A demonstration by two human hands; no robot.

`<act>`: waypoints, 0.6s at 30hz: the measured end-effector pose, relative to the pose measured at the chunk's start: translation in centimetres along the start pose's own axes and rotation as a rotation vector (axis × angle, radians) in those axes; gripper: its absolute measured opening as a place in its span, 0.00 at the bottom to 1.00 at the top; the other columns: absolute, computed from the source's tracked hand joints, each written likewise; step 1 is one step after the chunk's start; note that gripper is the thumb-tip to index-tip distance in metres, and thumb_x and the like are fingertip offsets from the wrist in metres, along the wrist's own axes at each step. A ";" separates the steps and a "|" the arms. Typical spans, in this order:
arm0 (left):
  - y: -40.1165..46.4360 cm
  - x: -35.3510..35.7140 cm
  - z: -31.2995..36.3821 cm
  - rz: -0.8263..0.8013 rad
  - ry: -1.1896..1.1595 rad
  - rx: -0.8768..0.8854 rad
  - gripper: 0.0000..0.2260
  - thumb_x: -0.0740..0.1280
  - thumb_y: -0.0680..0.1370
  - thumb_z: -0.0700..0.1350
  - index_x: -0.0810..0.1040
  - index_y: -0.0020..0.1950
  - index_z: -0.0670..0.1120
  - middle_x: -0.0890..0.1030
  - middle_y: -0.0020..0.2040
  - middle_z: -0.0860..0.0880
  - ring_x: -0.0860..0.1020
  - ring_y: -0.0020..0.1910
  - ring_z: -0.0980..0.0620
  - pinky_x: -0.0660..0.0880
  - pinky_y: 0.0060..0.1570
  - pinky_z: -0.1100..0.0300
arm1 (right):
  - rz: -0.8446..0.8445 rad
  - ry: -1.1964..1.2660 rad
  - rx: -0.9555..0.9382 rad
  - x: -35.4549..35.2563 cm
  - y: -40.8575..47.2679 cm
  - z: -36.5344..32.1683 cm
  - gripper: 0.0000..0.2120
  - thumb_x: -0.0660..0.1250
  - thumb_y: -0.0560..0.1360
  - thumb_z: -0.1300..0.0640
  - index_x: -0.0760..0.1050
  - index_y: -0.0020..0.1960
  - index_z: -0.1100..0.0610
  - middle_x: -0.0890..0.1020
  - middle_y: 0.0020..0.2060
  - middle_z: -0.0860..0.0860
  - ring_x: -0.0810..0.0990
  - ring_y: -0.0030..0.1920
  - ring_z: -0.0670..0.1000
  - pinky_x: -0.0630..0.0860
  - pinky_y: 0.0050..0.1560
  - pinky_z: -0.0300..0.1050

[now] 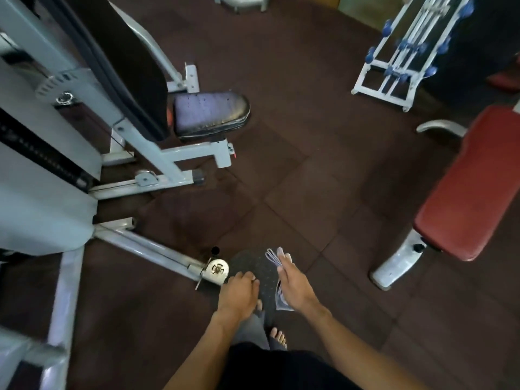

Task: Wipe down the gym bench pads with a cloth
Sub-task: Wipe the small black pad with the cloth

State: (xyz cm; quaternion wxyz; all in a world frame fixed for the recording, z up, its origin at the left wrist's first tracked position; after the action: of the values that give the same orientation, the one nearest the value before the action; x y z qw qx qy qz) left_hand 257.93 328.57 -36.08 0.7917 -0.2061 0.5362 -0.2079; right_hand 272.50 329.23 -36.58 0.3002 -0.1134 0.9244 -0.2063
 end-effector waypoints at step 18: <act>27.7 -20.7 -0.7 0.119 0.066 -0.026 0.16 0.53 0.84 0.53 0.74 0.65 0.50 0.77 0.61 0.48 0.76 0.60 0.47 0.72 0.59 0.51 | -0.031 -0.094 -0.120 -6.5 31.1 -13.1 0.25 0.48 0.85 0.55 0.49 0.80 0.55 0.55 0.80 0.53 0.49 0.80 0.50 0.45 0.77 0.39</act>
State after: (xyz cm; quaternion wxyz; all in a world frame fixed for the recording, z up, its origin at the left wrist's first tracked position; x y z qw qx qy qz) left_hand 253.26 362.83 -35.68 0.7819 -0.1773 0.5759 -0.1600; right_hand 267.11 363.18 -37.58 0.3328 -0.1552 0.9180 -0.1496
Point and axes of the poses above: each hand's wrist, its own y-axis towards the middle knuckle, its own x-axis out of the palm, z = x × y, the point moved 9 cm from there along y, towards the middle knuckle
